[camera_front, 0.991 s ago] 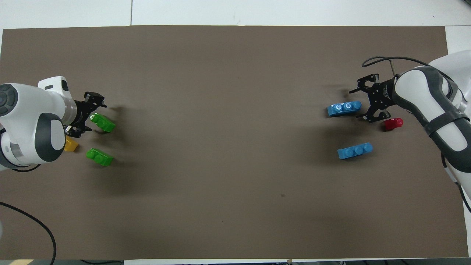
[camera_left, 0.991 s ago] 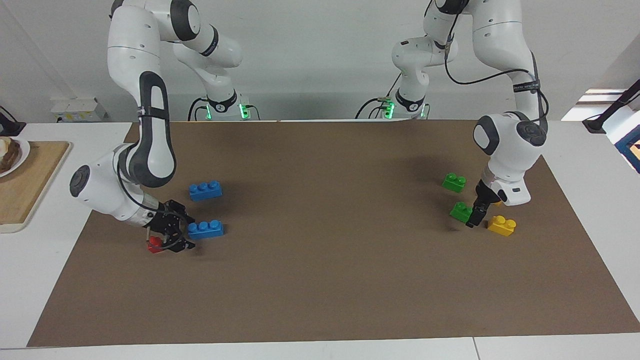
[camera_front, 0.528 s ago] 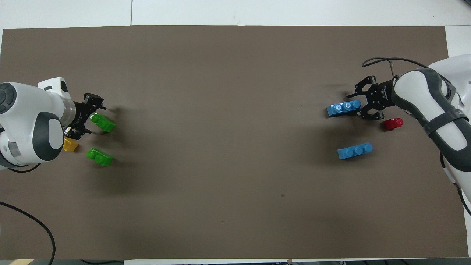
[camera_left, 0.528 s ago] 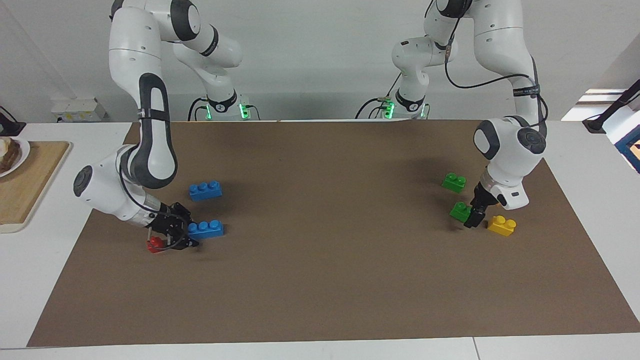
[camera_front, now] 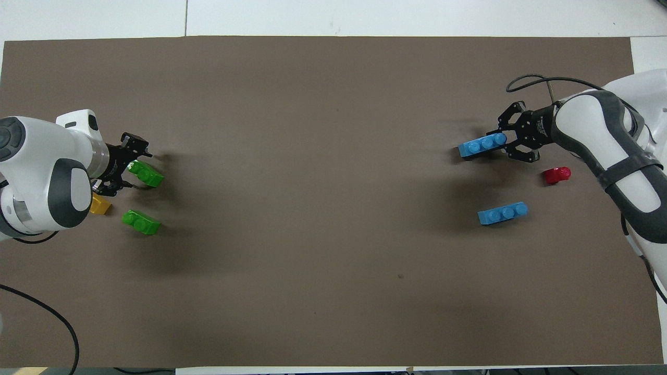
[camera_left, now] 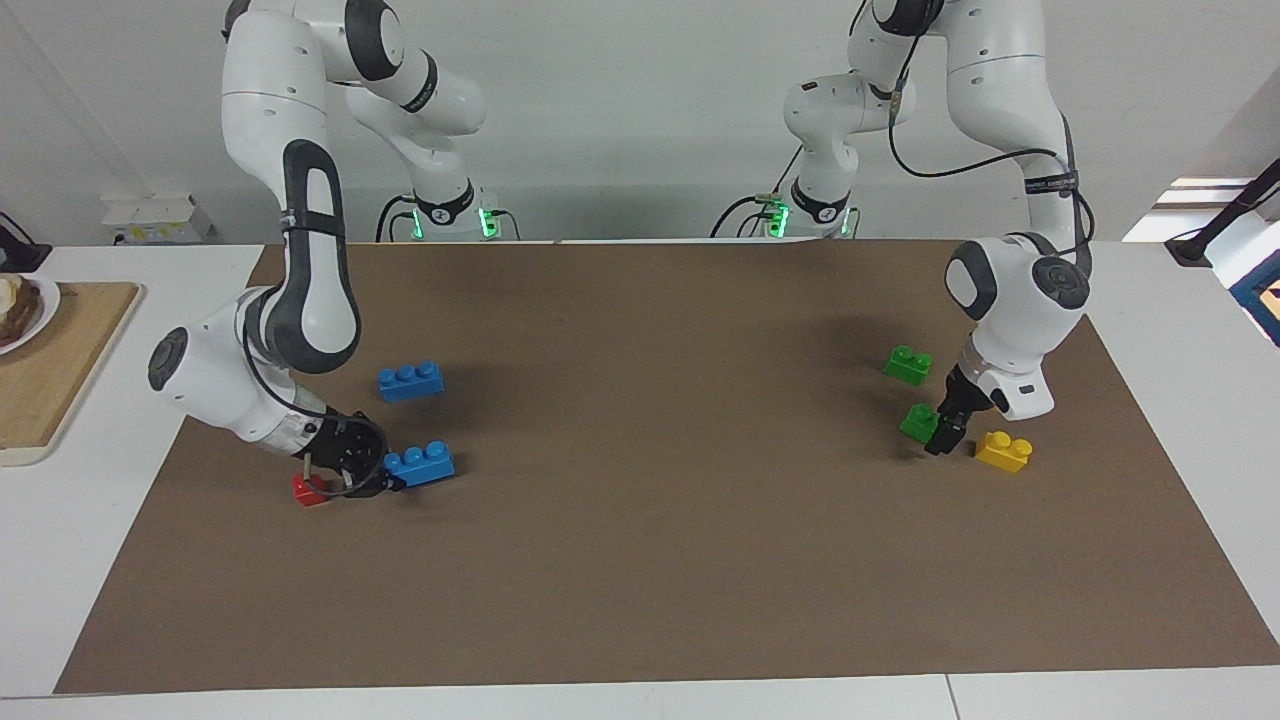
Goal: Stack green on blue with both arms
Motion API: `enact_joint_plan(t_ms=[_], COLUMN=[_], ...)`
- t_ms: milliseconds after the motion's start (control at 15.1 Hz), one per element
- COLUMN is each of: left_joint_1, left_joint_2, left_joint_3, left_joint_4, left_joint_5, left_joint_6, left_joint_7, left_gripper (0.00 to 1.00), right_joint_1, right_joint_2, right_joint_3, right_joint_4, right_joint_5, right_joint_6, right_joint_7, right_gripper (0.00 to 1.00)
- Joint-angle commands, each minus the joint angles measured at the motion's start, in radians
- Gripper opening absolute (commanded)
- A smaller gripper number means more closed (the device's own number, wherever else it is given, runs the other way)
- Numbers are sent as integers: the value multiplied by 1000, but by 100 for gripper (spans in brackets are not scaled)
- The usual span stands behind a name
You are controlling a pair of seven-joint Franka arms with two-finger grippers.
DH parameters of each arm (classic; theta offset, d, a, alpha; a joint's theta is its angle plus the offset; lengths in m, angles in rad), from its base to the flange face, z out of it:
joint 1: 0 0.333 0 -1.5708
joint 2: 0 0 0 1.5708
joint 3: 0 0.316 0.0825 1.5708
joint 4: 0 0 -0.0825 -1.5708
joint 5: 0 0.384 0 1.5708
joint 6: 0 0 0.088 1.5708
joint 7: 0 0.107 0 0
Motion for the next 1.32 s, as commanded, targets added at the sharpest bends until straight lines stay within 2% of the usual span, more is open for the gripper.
enact_joint_plan(t_ms=[0,66,132,396,594,792,925,1057,1255], left_joint_1=[0,0,0,-2,-39,-115,-174,-235,-354], left_joint_2=[22,22,22,27,11,-13,-48,-85,-98], left_joint_3=[2,2,2,0,2,2,2,2,2], left_joint_4=[20,21,26,72,180,285,294,291,288], left_joint_5=[-6,-6,-4,-4,-10,-9,-6,-4,-1], left_joint_6=[-14,-15,-20,-47,-203,-349,-372,-411,-437], left_joint_7=[18,21,26,38,5,-185,-369,-492,-722], left_gripper=[38,10,0,0,0,0,0,0,0], right_joint_1=[69,96,131,288,382,460,514,515,543], right_joint_2=[-13,-13,-13,-8,-8,-5,-7,-16,-5], right_joint_3=[7,12,23,24,24,24,23,24,23], right_joint_4=[99,113,116,102,52,3,-22,-56,-83], right_joint_5=[40,43,72,124,127,123,118,115,113], right_joint_6=[-48,-47,-30,86,162,197,197,200,251], right_joint_7=[248,315,402,631,710,701,649,621,614], right_gripper=[0,0,0,0,0,0,0,0,0])
